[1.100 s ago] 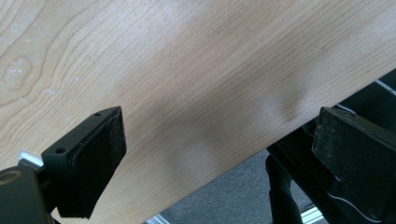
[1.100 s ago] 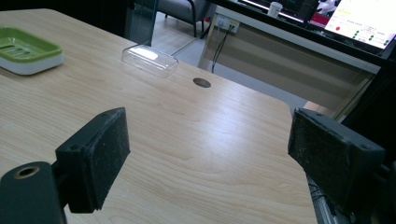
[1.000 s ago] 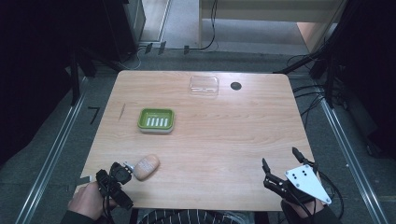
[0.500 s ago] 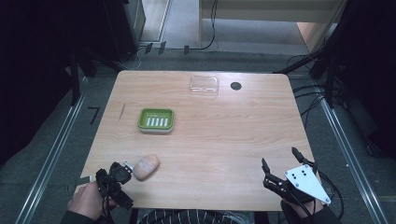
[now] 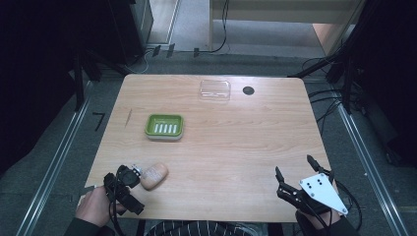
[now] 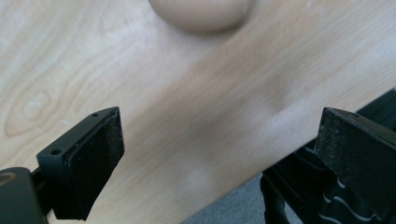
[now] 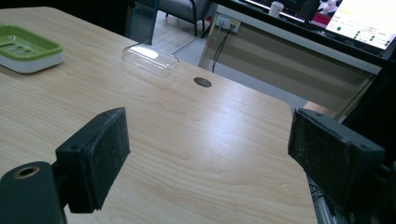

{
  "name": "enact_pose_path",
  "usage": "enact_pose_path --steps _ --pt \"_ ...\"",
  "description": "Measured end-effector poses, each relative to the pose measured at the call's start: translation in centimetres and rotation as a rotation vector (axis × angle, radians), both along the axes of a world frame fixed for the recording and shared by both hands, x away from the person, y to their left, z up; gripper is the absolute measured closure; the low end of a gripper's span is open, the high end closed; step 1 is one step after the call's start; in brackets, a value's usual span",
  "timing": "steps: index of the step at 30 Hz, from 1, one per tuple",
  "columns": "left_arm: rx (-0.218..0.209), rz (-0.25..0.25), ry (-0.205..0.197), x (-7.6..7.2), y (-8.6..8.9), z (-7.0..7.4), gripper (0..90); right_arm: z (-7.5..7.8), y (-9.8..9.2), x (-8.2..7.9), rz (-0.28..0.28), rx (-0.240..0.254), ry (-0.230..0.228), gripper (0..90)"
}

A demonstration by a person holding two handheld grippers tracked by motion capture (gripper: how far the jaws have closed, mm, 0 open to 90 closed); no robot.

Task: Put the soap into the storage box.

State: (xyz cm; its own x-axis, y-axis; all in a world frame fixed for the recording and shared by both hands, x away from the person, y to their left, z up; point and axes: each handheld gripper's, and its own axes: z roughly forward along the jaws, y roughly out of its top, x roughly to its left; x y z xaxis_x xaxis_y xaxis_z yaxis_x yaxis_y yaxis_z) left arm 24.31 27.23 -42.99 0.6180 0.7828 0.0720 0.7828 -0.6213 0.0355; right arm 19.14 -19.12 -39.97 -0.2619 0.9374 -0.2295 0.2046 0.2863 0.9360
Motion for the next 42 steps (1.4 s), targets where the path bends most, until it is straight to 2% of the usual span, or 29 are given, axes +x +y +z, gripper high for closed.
enact_pose_path --steps 6,12,15,21,26,42 --pt "-0.006 -0.005 0.020 0.7 -0.2 -0.1 1.8 0.0 0.0 0.0 0.000 0.000 0.000 13.4" --pt "-0.014 -0.004 0.019 1.2 -0.5 0.0 1.8 0.0 0.0 0.0 -0.001 -0.003 0.001 13.4" --pt "-0.010 -0.012 0.034 1.8 -0.8 0.0 1.8 0.0 0.0 0.0 -0.002 -0.003 -0.001 13.4" --pt "-0.012 -0.016 0.040 2.6 -1.0 0.0 1.8 0.0 0.0 0.0 0.000 -0.003 0.000 13.4" --pt "-0.026 -0.021 0.021 3.2 -1.5 0.1 1.8 0.0 0.0 0.0 0.000 -0.003 0.000 13.4" --pt "-0.053 -0.050 0.001 5.1 -2.7 0.0 1.4 0.0 0.0 0.0 0.000 -0.001 0.001 13.4"
